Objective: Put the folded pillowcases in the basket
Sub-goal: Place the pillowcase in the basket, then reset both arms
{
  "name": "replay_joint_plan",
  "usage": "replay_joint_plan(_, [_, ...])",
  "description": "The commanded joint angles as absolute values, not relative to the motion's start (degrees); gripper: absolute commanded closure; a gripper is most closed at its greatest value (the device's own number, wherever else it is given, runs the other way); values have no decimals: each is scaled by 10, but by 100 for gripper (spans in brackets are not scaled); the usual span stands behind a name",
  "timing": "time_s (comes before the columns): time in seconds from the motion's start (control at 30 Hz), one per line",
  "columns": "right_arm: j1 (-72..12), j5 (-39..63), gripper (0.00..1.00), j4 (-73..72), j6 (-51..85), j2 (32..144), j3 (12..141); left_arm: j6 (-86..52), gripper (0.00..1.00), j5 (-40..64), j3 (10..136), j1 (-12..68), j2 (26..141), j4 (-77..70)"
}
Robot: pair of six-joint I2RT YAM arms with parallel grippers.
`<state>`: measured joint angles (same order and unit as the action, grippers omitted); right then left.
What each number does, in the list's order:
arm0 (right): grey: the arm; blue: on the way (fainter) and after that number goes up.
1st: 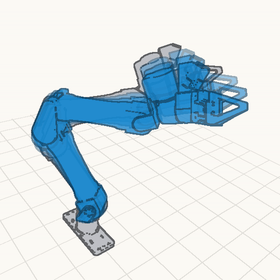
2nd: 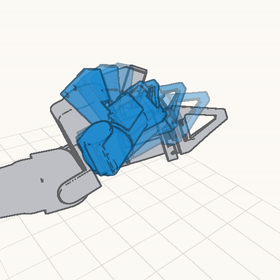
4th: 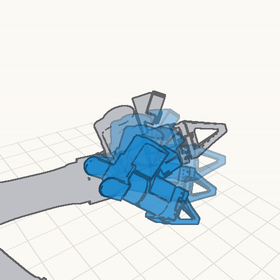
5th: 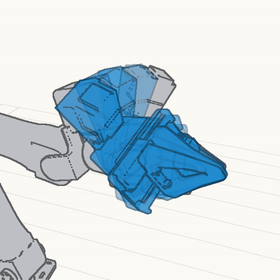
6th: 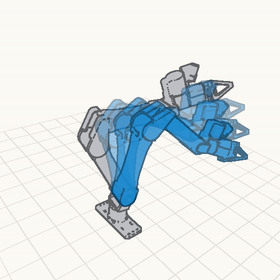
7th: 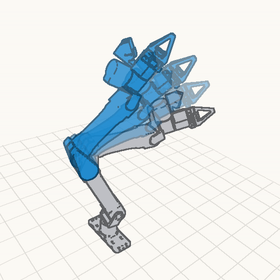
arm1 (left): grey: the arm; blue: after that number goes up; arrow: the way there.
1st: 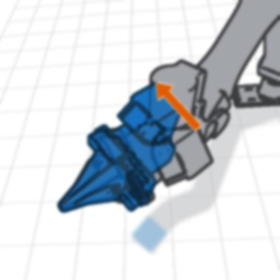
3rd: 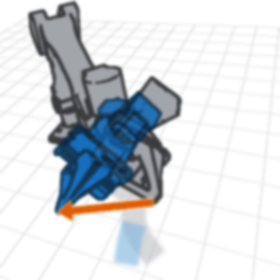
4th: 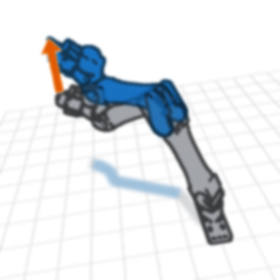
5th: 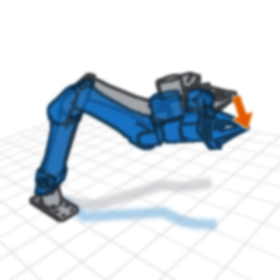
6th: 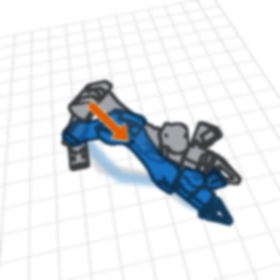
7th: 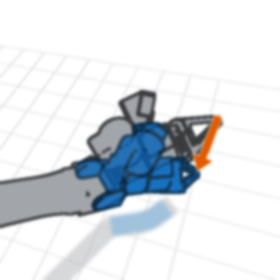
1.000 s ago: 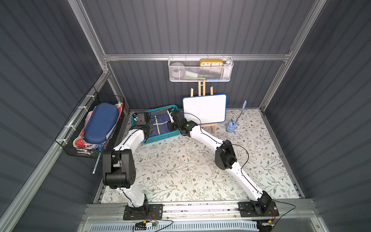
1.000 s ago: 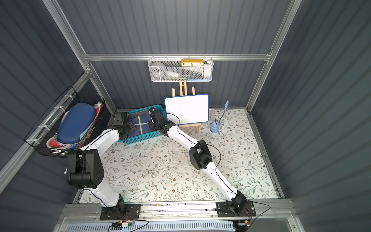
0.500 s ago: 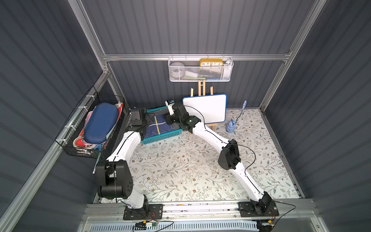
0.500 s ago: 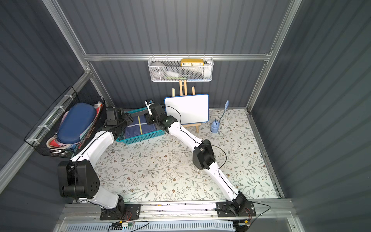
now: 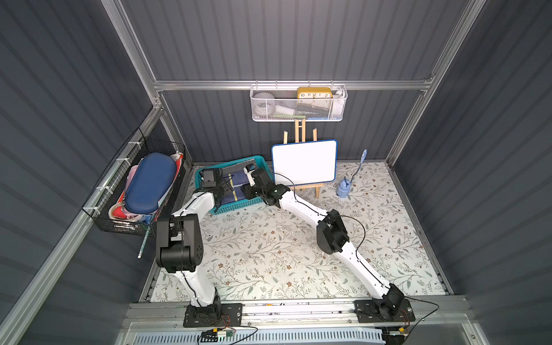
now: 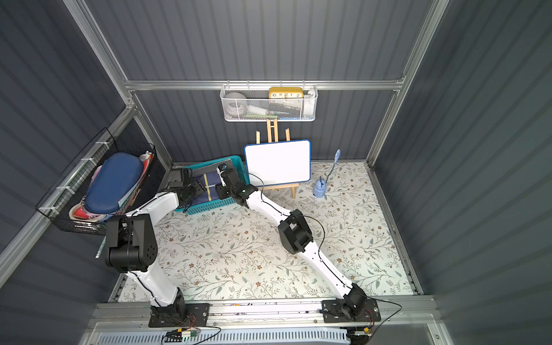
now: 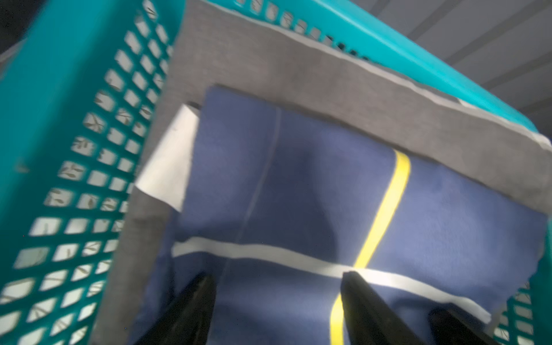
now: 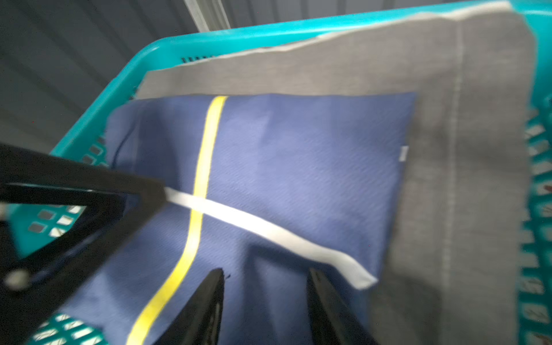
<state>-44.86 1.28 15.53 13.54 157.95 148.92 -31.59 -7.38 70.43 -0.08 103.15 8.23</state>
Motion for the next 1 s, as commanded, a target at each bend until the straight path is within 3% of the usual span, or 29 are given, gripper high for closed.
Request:
replay_joint_plan(0.0, [-430,-9,51,185,154,1570,1499,-333,28,-87,691,-7,1020,98])
replay_joint_plan(0.27, [-439,1,50,179,128,1459,1411,-338,27,-102,624,-7,905,64])
replay_joint_plan(0.5, [-446,-37,45,29,118,1216,1069,-322,12,-74,464,4,749,-67])
replay_joint_plan(0.53, [-446,-49,44,6,117,1180,1014,-318,1,-75,446,8,734,-80])
replay_joint_plan(0.6, [-446,-80,43,-28,110,1116,929,-307,0,-90,411,18,712,-110])
replay_joint_plan(0.77, [-439,-187,34,-73,83,970,738,-263,0,-147,332,32,676,-203])
replay_joint_plan(0.97, [-399,-333,15,-145,20,824,530,-151,0,-222,194,45,619,-430])
